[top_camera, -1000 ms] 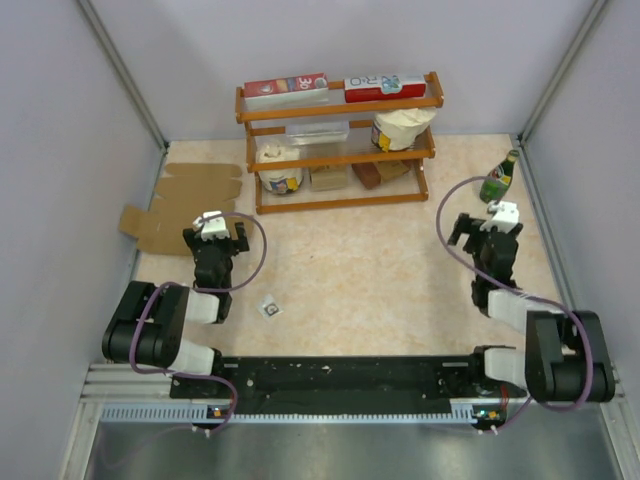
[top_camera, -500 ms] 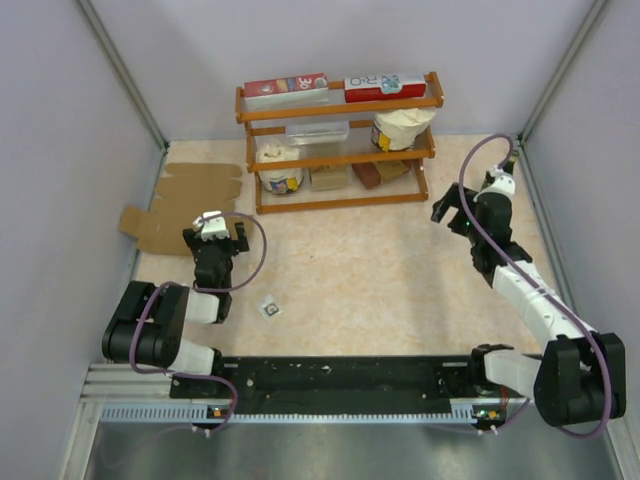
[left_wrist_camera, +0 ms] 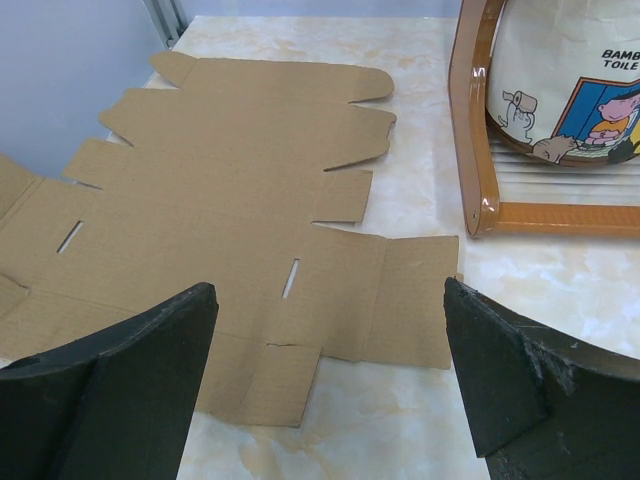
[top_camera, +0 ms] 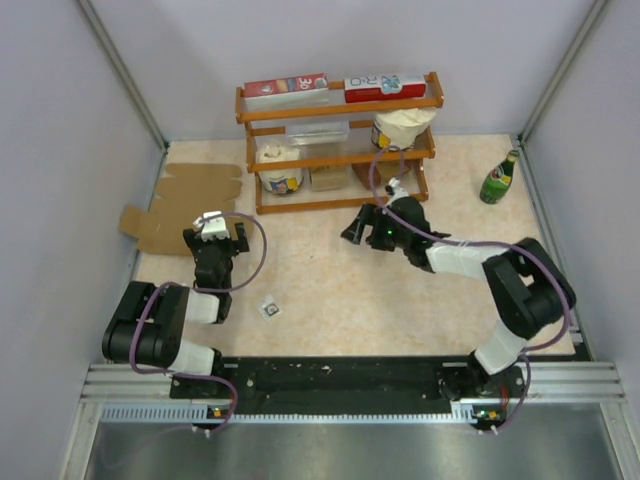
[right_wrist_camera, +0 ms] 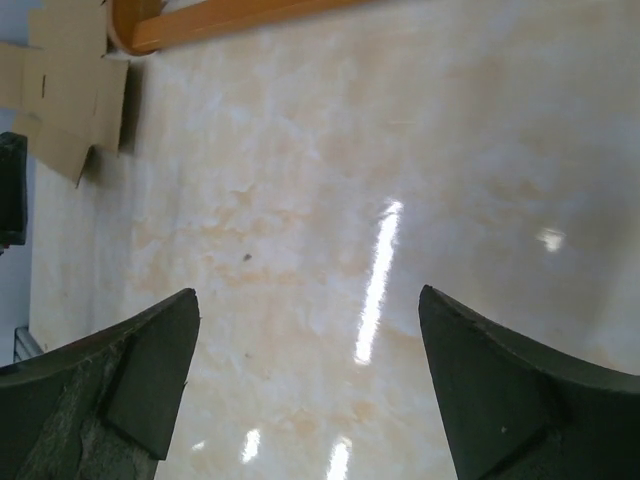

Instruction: Fold the paper box

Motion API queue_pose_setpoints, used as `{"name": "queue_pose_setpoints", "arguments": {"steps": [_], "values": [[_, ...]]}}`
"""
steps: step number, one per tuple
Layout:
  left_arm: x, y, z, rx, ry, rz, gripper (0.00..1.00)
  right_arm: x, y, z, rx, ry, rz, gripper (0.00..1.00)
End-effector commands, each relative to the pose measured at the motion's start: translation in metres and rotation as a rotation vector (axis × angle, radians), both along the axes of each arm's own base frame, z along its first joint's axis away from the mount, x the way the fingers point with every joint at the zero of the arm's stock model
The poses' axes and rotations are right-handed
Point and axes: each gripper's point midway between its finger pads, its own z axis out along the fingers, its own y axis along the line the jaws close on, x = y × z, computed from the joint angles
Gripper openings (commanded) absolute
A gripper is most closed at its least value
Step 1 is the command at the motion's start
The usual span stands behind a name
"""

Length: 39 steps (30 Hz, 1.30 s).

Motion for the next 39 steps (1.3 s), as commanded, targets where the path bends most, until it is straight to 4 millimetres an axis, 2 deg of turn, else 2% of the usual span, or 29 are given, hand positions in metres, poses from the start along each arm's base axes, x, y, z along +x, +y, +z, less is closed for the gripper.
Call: {"name": "queue_pose_setpoints", "arguments": {"steps": [1,7,10,13,17,20,24,28,39], "values": [[0.005,0.001,0.017,-0.013,-0.057,0.005,0.99,0.013,0.073,0.04,0.158,-0.085,0.105,0.89],[0.006,0.001,0.017,-0.014,-0.059,0.005,0.99,0.017,0.146,0.035,0.242,-0.044,0.219,0.84],[0.005,0.001,0.017,-0.013,-0.057,0.008,0.99,0.021,0.175,0.037,0.294,-0.02,0.253,0.81],[0.006,0.0,0.017,-0.014,-0.059,0.005,0.99,0.025,0.196,0.024,0.272,0.029,0.265,0.77],[0.005,0.001,0.017,-0.012,-0.057,0.004,0.99,0.029,0.215,0.007,0.222,0.048,0.246,0.75],[0.005,0.001,0.017,-0.013,-0.057,0.005,0.99,0.033,0.23,-0.002,0.258,0.079,0.239,0.73],[0.005,0.001,0.017,-0.013,-0.057,0.005,0.99,0.035,0.256,-0.005,0.275,0.093,0.258,0.7],[0.005,0.001,0.017,-0.013,-0.057,0.006,0.99,0.037,0.274,-0.017,0.252,0.115,0.255,0.67],[0.006,0.0,0.018,-0.014,-0.06,0.005,0.99,0.055,0.298,-0.035,0.293,0.192,0.205,0.58]]}}
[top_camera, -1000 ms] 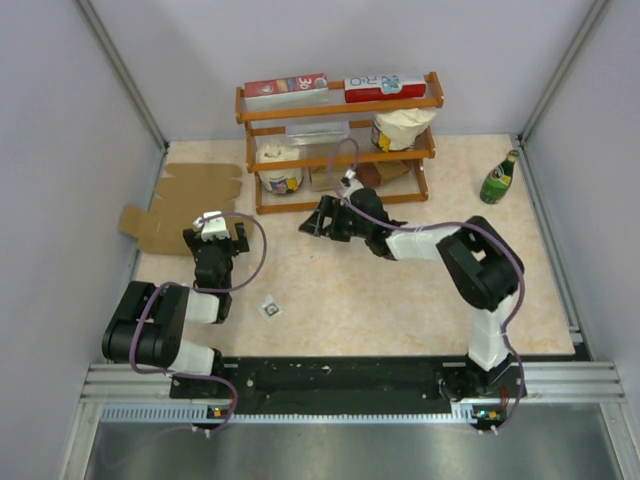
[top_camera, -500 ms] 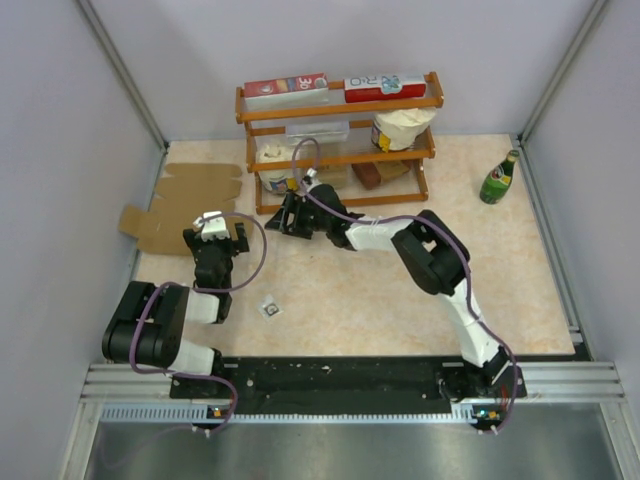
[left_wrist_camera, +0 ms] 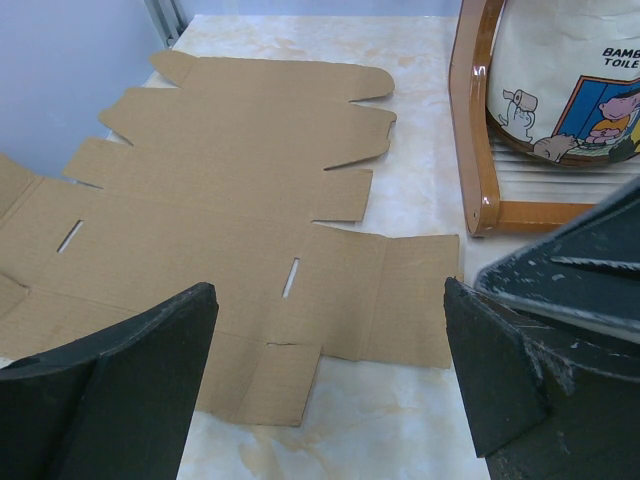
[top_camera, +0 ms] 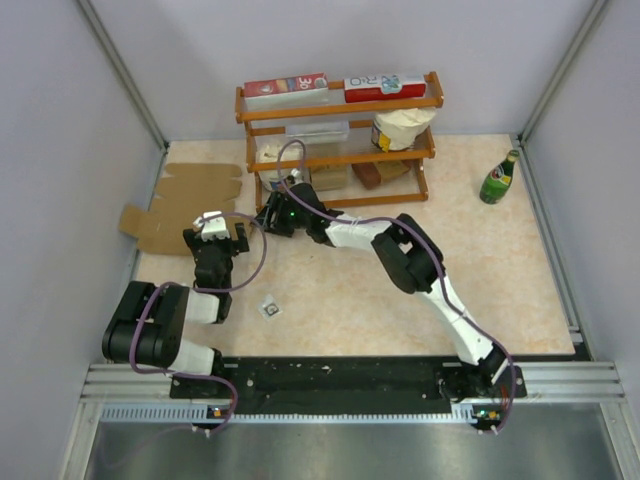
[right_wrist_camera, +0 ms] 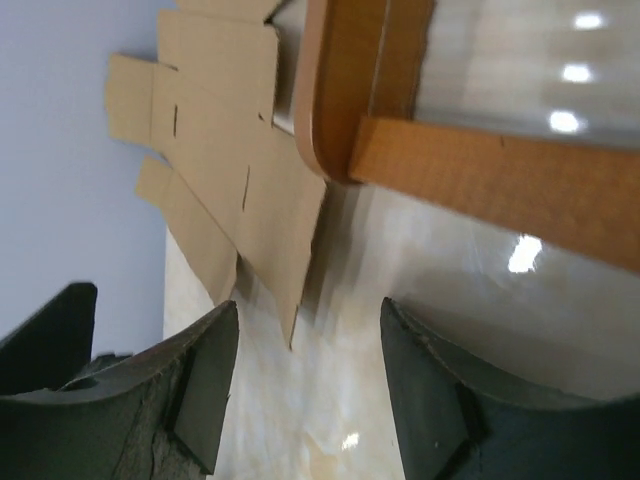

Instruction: Fold the paper box

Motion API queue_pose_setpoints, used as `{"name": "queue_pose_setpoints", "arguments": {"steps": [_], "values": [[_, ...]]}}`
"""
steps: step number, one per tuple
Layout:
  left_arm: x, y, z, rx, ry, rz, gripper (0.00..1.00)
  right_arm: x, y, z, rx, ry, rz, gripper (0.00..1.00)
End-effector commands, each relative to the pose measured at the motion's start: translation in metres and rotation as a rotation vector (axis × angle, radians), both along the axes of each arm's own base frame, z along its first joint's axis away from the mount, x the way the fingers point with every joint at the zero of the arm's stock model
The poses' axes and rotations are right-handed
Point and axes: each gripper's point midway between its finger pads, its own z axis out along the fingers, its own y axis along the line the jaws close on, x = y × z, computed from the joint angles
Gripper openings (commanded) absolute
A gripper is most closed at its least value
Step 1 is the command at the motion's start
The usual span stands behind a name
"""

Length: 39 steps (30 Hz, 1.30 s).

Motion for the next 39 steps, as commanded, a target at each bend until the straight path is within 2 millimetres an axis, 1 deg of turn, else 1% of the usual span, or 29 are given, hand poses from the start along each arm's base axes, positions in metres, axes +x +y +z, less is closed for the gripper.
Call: {"name": "queue_pose_setpoints", "arguments": {"steps": [1,4,8,14,23,29,34,37,39], "values": [[0.006,0.001,0.017,-0.012,-0.06,0.004,0.99,0.007,0.019,0.0,0.022,0.03,-0.02,0.57],[0.006,0.001,0.017,-0.014,-0.06,0.006,0.99,0.008,0.024,-0.004,0.023,0.047,-0.023,0.55],[0.006,0.001,0.017,-0.012,-0.06,0.006,0.99,0.003,0.03,-0.009,0.016,0.059,-0.018,0.53],[0.006,0.001,0.017,-0.012,-0.06,0.008,0.99,-0.005,0.036,-0.022,0.026,0.103,-0.029,0.49],[0.006,0.001,0.017,-0.014,-0.06,0.008,0.99,-0.018,0.048,-0.026,0.037,0.121,-0.033,0.45],[0.006,0.001,0.017,-0.014,-0.06,0.006,0.99,-0.014,0.049,-0.031,0.045,0.129,-0.063,0.42],[0.006,0.001,0.018,-0.012,-0.061,0.006,0.99,-0.011,0.049,-0.04,0.053,0.146,-0.089,0.4],[0.006,0.001,0.017,-0.014,-0.058,0.006,0.99,-0.011,0.05,-0.048,0.052,0.158,-0.095,0.38],[0.006,0.001,0.017,-0.014,-0.06,0.006,0.99,-0.012,0.051,-0.048,0.058,0.16,-0.094,0.35]]}}
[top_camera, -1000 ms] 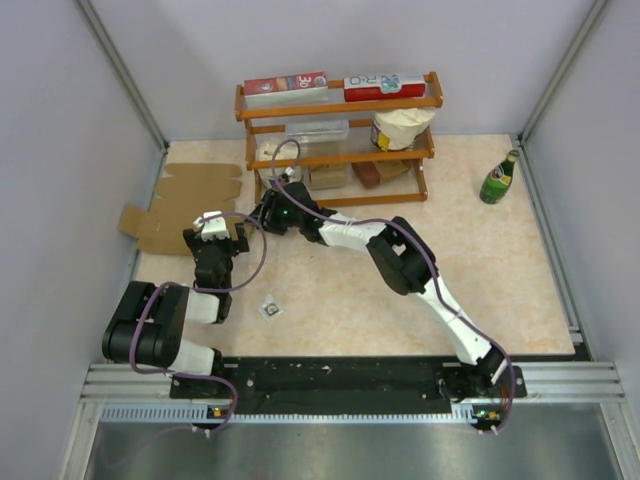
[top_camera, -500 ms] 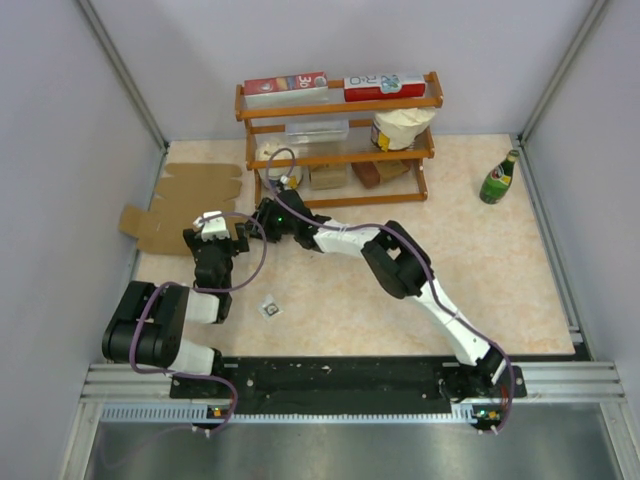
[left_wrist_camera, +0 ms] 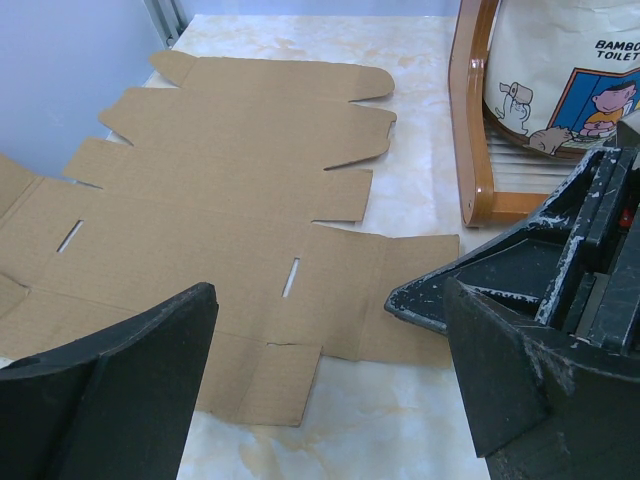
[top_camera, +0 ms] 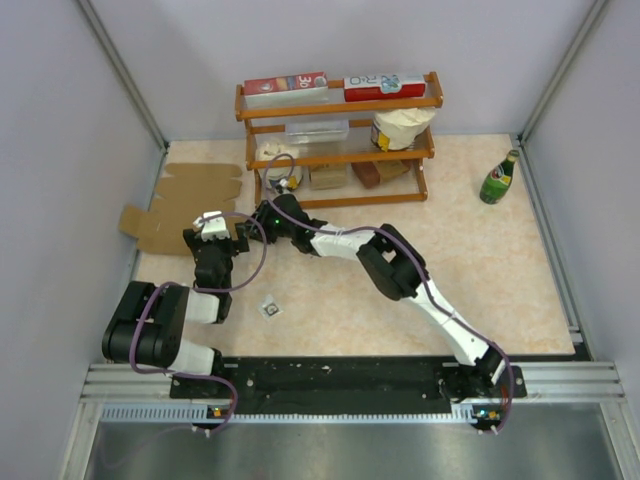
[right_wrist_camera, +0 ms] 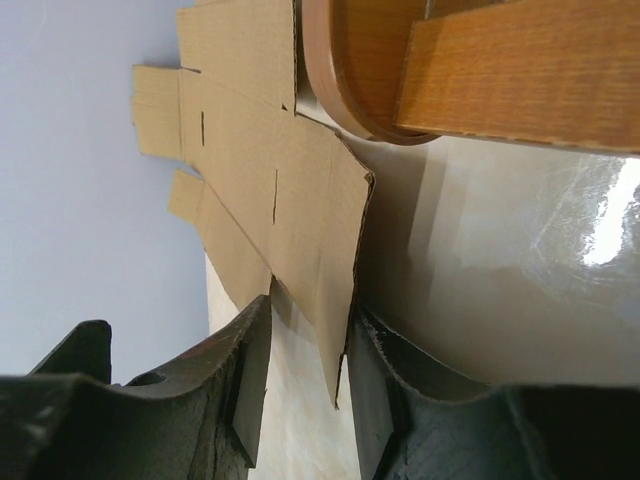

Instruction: Fold the paper box

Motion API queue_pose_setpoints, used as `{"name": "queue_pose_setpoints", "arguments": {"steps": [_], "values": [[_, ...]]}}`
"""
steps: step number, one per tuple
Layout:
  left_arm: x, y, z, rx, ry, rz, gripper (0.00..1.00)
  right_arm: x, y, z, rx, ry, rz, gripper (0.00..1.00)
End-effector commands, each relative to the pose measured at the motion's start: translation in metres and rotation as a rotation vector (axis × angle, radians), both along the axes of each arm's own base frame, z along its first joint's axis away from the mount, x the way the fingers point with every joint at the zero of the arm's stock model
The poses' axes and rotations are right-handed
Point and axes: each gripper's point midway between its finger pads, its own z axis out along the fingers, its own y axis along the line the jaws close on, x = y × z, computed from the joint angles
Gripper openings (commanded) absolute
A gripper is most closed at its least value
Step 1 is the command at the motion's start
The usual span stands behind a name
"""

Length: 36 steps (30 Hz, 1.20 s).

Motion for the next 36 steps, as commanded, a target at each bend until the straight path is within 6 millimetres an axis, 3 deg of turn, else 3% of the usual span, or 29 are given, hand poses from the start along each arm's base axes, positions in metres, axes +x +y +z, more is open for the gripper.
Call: {"name": "queue_pose_setpoints", "arguments": {"steps": [1,7,14,26,36], "values": [[0.006,0.001,0.017,-0.014,-0.06,0.006,0.99,-0.005,-0.001,-0.037,-0.047,0.069,-0.025,0.34],[0.006,0.001,0.018,-0.014,-0.06,0.008,0.99,-0.006,-0.003,-0.034,-0.063,0.041,-0.024,0.17],[0.006,0.001,0.018,-0.014,-0.062,0.008,0.99,-0.017,-0.02,-0.007,-0.057,-0.033,-0.016,0.01],[0.006,0.001,0.018,-0.013,-0.061,0.006,0.99,-0.061,-0.048,0.039,0.031,-0.019,0.062,0.0],[0.006,0.001,0.018,-0.013,-0.061,0.008,0.99,-0.108,-0.046,0.065,0.055,-0.03,0.194,0.0]]}}
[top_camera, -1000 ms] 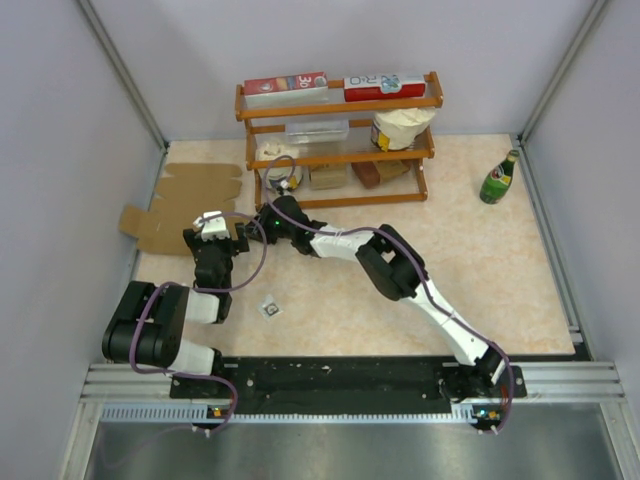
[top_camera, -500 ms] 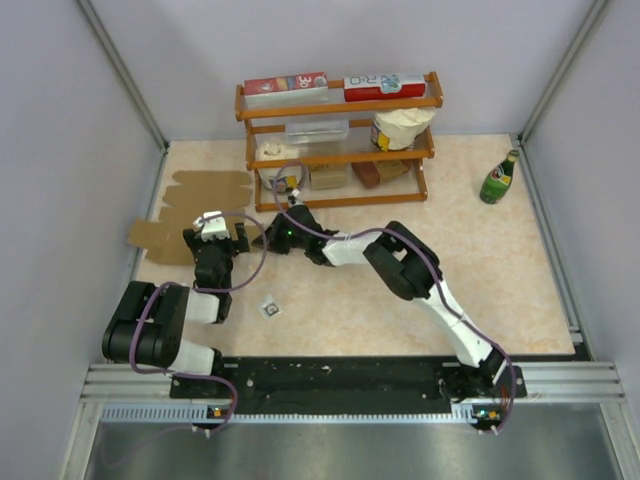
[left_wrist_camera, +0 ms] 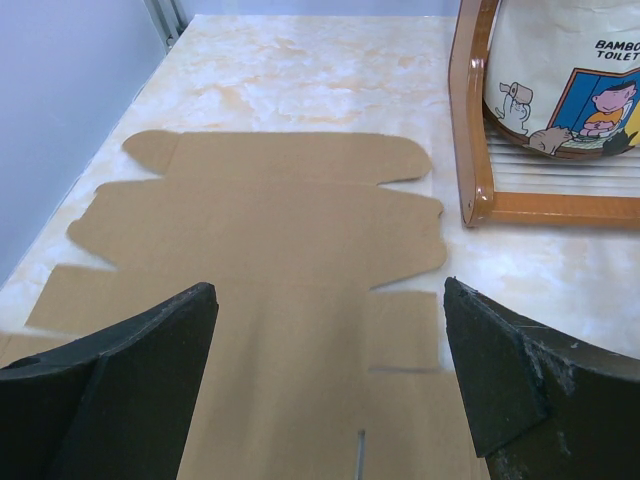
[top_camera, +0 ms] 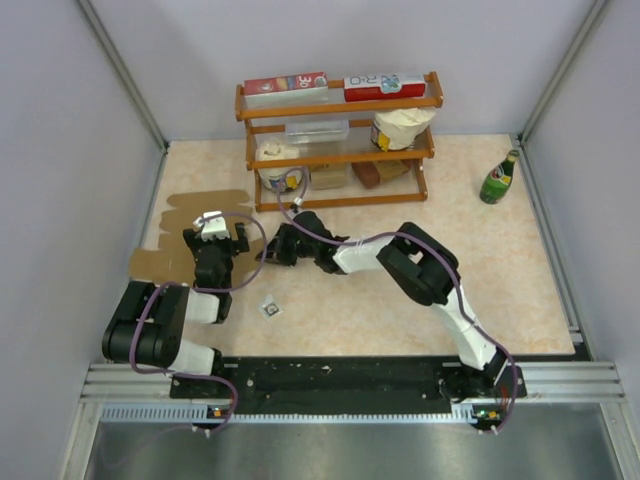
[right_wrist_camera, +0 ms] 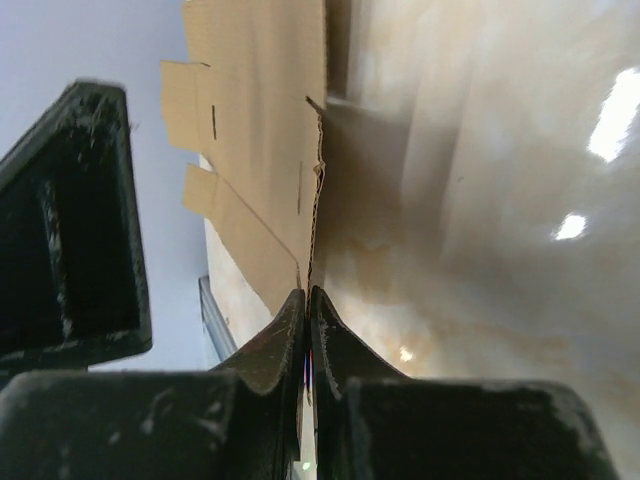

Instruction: Fold the paper box

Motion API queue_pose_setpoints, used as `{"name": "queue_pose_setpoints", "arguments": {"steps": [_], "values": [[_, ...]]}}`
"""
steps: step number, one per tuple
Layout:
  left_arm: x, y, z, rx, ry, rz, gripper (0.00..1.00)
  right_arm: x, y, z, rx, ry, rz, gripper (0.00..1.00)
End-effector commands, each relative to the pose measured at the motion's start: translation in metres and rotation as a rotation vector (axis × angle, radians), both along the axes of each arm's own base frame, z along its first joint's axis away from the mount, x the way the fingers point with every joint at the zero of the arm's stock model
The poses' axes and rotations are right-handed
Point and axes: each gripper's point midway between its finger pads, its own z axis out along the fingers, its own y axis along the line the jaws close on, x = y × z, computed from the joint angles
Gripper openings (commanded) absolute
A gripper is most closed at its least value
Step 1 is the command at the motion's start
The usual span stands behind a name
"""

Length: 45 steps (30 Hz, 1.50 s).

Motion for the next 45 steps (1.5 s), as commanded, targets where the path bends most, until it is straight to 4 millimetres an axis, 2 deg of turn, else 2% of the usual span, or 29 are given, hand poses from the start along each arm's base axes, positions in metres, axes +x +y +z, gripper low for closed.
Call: {"name": "queue_pose_setpoints", "arguments": {"steps": [1,6,15,17,27,38,45], "values": [[0.006,0.001,0.017,-0.014,-0.06,0.006,0.99,-0.031,0.013,0.061,0.096,-0.083,0.115,0.0],[0.006,0.001,0.017,-0.014,-0.06,0.006,0.99,-0.047,-0.008,0.073,0.024,-0.174,0.153,0.0],[0.006,0.001,0.018,-0.013,-0.061,0.006,0.99,-0.059,-0.045,0.095,-0.073,-0.357,0.164,0.0],[0.006,0.001,0.017,-0.013,-0.06,0.008,0.99,-0.059,-0.05,0.102,-0.068,-0.37,0.156,0.0],[0.006,0.0,0.018,-0.013,-0.061,0.006,0.99,-0.067,-0.081,0.109,-0.116,-0.4,0.11,0.0],[0.006,0.001,0.018,-0.013,-0.063,0.006,0.99,-0.085,-0.117,0.142,-0.097,-0.417,0.06,0.0],[0.006,0.001,0.018,-0.014,-0.06,0.006,0.99,-0.089,-0.151,0.149,-0.114,-0.417,-0.021,0.0]]}}
